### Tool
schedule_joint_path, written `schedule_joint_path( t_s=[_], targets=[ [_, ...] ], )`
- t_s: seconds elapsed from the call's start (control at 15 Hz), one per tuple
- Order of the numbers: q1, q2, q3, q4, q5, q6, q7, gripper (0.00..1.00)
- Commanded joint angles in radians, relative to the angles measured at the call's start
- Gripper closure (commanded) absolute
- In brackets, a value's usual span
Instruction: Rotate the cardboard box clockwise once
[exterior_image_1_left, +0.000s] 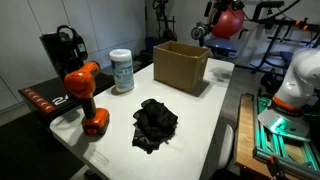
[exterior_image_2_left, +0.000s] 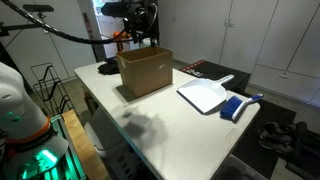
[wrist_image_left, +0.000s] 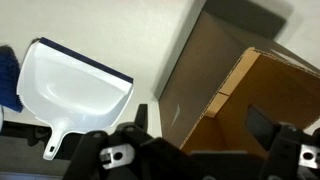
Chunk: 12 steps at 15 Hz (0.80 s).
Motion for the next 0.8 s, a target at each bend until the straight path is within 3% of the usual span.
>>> schedule_joint_path(
  t_s=[0.0, 0.4, 0.73],
  targets=[
    [-0.028, 0.005, 0.023, 0.002, 0.013, -0.003, -0.01, 0.0],
    [-0.004, 0.105, 0.071, 0.028, 0.123, 0.072, 0.097, 0.0],
    [-0.013, 0.206, 0.136, 0.039, 0.147, 0.123, 0.226, 0.0]
  ],
)
